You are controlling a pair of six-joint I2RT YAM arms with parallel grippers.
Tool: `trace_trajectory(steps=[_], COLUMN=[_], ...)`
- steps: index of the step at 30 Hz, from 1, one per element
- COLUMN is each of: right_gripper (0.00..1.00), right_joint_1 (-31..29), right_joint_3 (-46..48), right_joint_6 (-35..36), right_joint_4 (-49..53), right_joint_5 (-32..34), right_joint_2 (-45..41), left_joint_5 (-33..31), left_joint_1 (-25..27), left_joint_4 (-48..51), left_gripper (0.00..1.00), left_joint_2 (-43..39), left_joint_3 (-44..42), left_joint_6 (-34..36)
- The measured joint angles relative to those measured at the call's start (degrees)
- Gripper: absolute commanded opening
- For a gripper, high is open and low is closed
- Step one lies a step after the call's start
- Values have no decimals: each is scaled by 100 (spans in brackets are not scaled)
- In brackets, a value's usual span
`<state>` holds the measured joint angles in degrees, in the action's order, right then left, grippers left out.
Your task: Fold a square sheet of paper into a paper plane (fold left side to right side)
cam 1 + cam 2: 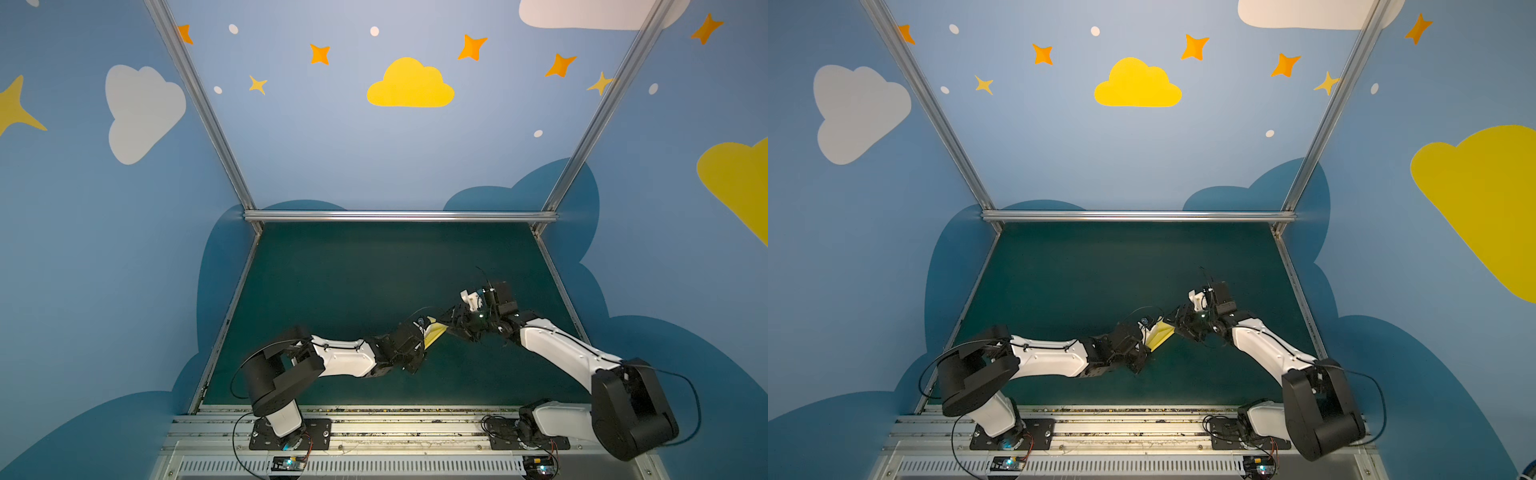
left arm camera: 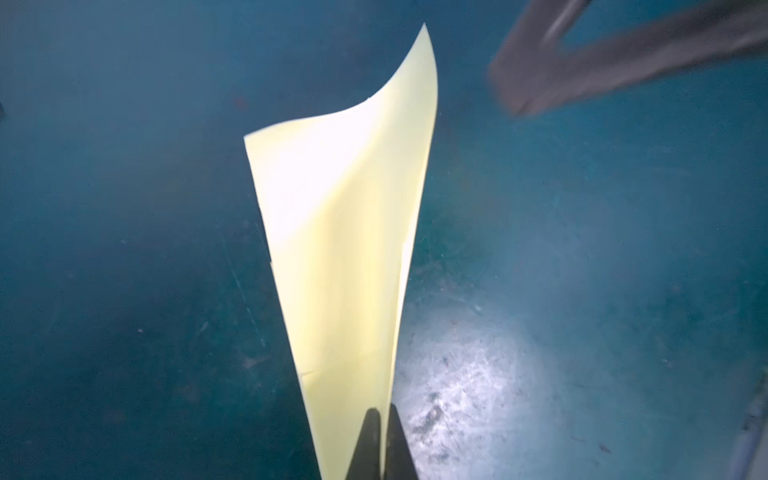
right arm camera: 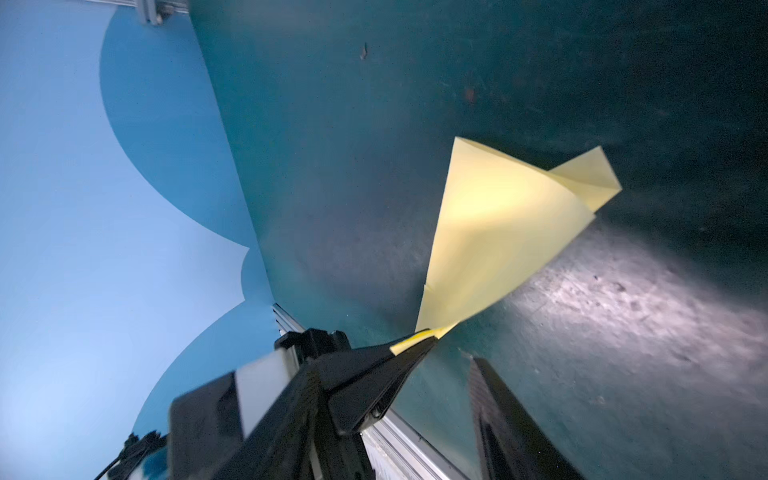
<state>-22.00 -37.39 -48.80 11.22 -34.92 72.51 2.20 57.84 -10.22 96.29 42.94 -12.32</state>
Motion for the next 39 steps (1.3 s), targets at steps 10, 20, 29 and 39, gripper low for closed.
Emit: trace_trajectory(steps=[10,20,29,39], right_gripper=[5,0,0,0], right_joint_1=[-11,-717,-1130,-1259], right_joint_3=[1067,1045,680,560], right_joint_6=[306,402,295,216], right_joint_4=[-216,-793,-1370,-1709], right_joint_5=[79,-22,7,39], right_joint_2=[-308,214,999,1453], left_joint_5=[938,1327,1491,1532], left_joint_1=[-323,-348,-404,-433], left_joint_4=[334,413,413,415], left_gripper=[3,3,3,3], left_joint_2=[118,234,306,306], left_joint_3=[146,260,260,260], left_joint_6=[-404,-492,-531,-533])
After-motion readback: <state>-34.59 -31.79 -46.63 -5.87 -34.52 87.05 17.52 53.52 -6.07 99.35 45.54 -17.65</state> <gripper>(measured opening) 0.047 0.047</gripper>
